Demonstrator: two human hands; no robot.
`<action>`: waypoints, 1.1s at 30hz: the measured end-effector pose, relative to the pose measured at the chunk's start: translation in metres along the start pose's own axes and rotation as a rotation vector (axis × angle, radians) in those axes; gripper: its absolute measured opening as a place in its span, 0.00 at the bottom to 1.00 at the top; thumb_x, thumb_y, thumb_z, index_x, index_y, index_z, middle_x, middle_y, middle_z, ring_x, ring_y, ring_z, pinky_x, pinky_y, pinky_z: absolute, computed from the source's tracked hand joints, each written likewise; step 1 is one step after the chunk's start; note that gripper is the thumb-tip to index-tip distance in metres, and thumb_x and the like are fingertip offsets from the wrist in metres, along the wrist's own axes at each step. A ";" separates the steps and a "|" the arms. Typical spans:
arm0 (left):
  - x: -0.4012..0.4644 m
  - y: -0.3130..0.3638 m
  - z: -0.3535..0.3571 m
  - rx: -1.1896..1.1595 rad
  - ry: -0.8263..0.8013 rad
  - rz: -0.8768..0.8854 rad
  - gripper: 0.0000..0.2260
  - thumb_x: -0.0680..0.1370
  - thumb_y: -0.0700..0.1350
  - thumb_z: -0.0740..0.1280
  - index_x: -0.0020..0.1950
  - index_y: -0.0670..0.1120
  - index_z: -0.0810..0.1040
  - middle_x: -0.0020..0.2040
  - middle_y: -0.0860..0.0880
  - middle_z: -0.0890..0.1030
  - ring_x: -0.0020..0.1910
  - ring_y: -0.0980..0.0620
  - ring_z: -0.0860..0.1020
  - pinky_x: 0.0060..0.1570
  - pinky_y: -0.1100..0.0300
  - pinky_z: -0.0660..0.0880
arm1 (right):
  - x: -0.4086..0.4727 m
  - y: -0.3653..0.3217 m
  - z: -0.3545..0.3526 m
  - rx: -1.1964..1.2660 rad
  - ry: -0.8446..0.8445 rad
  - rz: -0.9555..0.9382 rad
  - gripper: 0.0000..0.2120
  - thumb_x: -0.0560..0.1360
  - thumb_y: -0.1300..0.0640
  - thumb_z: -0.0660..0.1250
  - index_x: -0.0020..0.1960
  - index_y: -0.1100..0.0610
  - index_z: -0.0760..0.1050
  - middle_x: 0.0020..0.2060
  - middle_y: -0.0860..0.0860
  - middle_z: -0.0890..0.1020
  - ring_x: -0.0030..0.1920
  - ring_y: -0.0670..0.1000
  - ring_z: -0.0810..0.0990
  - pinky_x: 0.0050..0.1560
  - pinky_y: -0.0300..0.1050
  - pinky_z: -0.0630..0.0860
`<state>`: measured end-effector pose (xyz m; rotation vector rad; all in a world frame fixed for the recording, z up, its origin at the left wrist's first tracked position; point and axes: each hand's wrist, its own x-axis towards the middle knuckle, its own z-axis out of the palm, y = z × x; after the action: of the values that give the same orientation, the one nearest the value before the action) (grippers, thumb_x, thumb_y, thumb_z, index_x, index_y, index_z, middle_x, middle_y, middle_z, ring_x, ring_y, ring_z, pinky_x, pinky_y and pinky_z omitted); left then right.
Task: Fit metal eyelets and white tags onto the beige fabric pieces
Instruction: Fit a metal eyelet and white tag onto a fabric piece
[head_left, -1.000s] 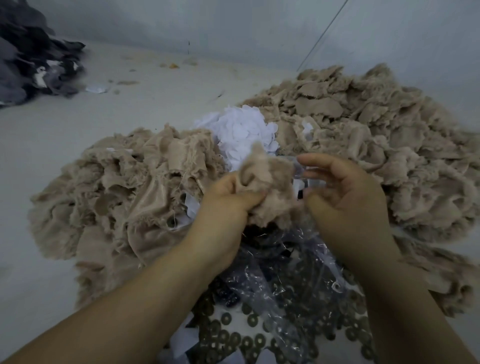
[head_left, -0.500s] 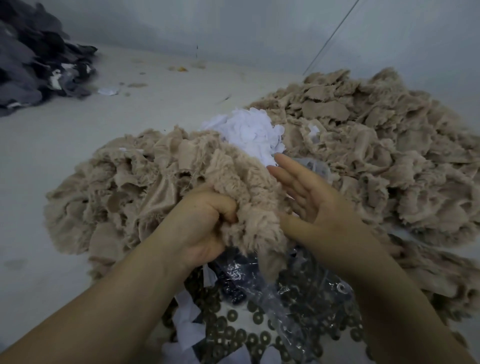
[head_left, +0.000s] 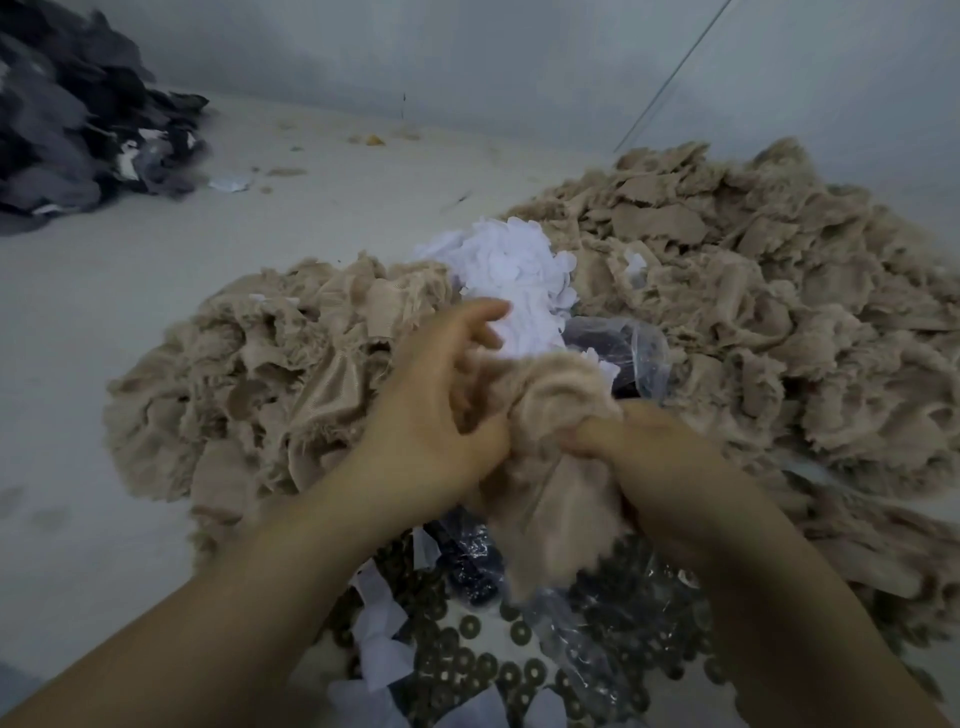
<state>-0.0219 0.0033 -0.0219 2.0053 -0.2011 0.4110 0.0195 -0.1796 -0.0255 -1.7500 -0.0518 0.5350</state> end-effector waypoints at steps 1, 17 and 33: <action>0.001 -0.002 -0.003 0.116 -0.136 0.104 0.32 0.71 0.39 0.72 0.72 0.56 0.67 0.68 0.56 0.70 0.64 0.62 0.70 0.60 0.66 0.72 | -0.002 -0.002 0.000 -0.139 -0.067 0.010 0.16 0.69 0.55 0.70 0.53 0.64 0.79 0.47 0.66 0.83 0.49 0.68 0.82 0.53 0.60 0.79; 0.011 -0.003 -0.004 -0.495 0.028 -0.532 0.10 0.80 0.42 0.66 0.47 0.35 0.81 0.43 0.34 0.83 0.37 0.41 0.80 0.35 0.54 0.79 | 0.008 -0.007 -0.011 0.748 -0.105 0.074 0.28 0.70 0.44 0.67 0.61 0.63 0.80 0.55 0.61 0.84 0.53 0.58 0.85 0.47 0.53 0.83; -0.009 -0.012 0.006 0.395 0.339 0.190 0.10 0.80 0.51 0.62 0.46 0.45 0.68 0.46 0.49 0.67 0.42 0.54 0.66 0.41 0.67 0.66 | -0.007 0.000 0.029 0.662 -0.169 -0.052 0.16 0.74 0.58 0.68 0.59 0.65 0.80 0.54 0.62 0.84 0.55 0.61 0.84 0.52 0.53 0.83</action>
<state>-0.0252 0.0026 -0.0375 2.2665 -0.1029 0.9646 0.0027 -0.1556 -0.0278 -1.0553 -0.0336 0.5794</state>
